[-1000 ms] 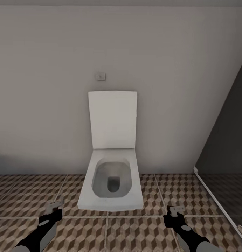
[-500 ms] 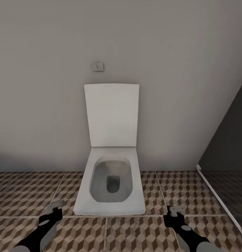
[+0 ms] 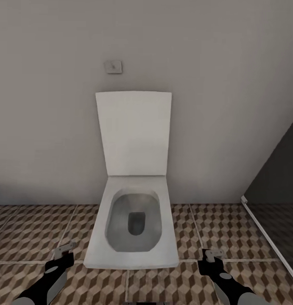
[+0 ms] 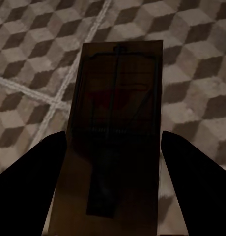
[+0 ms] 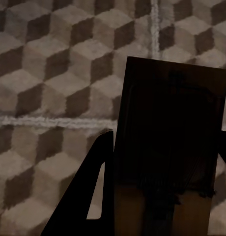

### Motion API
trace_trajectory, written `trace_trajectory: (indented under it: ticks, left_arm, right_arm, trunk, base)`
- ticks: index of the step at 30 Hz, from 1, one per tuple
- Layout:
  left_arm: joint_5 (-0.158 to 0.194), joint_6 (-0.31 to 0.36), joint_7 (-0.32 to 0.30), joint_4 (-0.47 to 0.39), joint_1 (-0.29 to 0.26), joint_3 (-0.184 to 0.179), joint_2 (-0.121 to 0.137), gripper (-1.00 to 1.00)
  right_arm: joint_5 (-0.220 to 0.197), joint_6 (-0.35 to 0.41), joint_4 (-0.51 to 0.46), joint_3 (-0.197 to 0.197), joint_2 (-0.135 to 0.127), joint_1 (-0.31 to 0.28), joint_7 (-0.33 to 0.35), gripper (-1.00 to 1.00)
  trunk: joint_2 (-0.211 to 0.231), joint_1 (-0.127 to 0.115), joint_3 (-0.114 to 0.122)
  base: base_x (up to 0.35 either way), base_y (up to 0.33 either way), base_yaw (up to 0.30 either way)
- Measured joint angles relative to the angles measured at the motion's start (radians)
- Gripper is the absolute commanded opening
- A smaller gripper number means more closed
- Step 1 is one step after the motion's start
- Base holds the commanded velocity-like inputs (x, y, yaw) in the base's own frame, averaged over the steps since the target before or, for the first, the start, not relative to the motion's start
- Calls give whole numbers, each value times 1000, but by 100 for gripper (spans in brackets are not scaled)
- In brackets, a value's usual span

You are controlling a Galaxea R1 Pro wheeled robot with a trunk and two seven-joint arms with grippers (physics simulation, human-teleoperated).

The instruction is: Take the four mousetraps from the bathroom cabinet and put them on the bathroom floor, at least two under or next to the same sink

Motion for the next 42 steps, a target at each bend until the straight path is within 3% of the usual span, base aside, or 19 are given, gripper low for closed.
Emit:
trace_trajectory:
  ticks: [4, 10, 14, 33, 38, 42]
  left_arm:
    - [0, 0, 0, -1, 0, 2, 1, -100]
    - [-1, 0, 0, 0, 0, 50, 1, -100]
    - [-1, 0, -1, 0, 0, 62, 0, -100]
    - [-3, 0, -2, -1, 0, 60, -10, -100]
    - [-1, 5, -10, -1, 0, 57, -13, -100]
    - [-1, 8, -12, -2, 0, 55, -12, -100]
  right_arm:
    - [0, 0, 0, 1, 0, 0, 0, -100]
    - [0, 0, 0, 1, 0, 0, 0, -100]
    - [1, 0, 0, 0, 0, 0, 0, -100]
    - [0, -3, -3, 1, 0, 0, 0, -100]
    - [0, -3, -14, -2, 0, 0, 0, -100]
    - [0, -3, -80, -3, 0, 0, 0, -100]
  trunk:
    - [-1, 2, -15]
    - [-2, 5, -39]
    - [-3, 6, -54]
    - [-8, 15, -128]
    - [-8, 15, -128]
    - [-8, 15, -128]
  base:
    - [3, 0, 0]
    - [0, 0, 0]
    - [0, 0, 0]
    - [27, 48, 0]
    - [1, 2, 0]
    - [0, 0, 0]
